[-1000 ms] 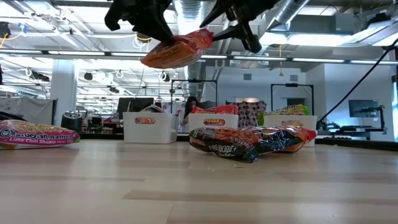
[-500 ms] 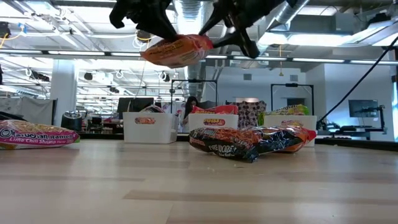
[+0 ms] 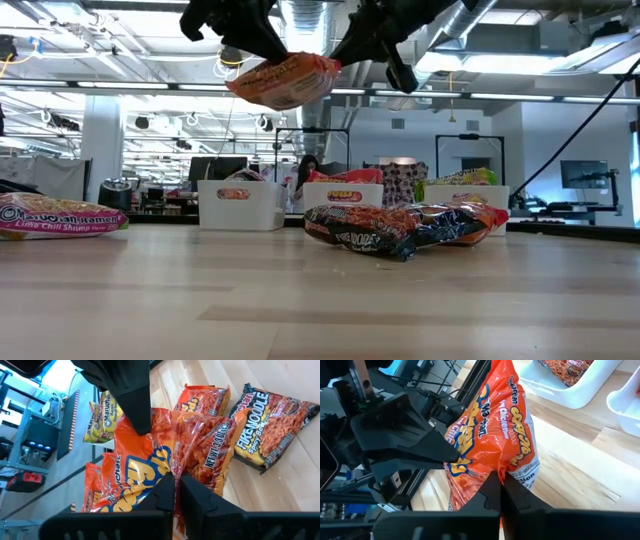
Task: Sort Maruchan noodles
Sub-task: Put the orange noodle pack into the middle white bin
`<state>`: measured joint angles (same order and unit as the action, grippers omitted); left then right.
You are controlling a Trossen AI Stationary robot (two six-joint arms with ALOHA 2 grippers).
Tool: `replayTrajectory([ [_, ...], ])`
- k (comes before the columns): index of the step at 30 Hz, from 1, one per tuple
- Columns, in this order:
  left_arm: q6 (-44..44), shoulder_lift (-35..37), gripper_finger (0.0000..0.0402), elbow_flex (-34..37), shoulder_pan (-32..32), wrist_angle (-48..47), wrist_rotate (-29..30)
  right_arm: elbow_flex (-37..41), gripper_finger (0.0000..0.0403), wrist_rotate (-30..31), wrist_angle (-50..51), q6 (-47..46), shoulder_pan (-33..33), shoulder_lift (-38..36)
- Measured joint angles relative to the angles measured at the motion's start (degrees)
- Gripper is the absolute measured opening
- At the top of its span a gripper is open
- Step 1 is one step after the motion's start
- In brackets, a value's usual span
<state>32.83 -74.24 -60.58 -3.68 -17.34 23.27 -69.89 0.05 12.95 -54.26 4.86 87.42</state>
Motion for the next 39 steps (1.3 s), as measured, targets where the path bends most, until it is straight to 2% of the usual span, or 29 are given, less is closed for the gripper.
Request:
replayTrajectory([
  [8, -7.5, 0.0, 0.0042, 0.0, 0.2, -0.9, -2.4, 0.0, 0.0005, -0.2, 0.0, 0.1, 0.0, 0.1],
  [15, -19.2, 0.0, 0.0102, 0.0, 2.5, -1.0, -12.3, 0.0, 0.0005, -0.4, 0.0, 0.2, 0.4, 0.1],
  [21, -24.3, 0.1, 0.0141, 0.0, 4.0, -1.0, -10.7, 0.0, 0.0004, -0.4, 0.6, 1.9, 2.0, 0.1],
  [32, -24.5, 0.2, 0.0138, -2.5, 6.6, -1.1, -9.1, 0.0, 0.0004, -4.4, 2.6, 11.7, 9.0, -0.5],
  [36, -24.8, 0.2, 0.0138, -2.6, 8.2, -1.3, -8.4, 0.0, 0.0004, -7.8, 1.7, 17.4, 12.7, -0.8],
  [39, -25.7, 0.2, 0.0138, -2.6, 9.6, -1.3, -8.3, 0.0, 0.0004, -12.6, 1.6, 22.1, 15.9, -0.8],
])
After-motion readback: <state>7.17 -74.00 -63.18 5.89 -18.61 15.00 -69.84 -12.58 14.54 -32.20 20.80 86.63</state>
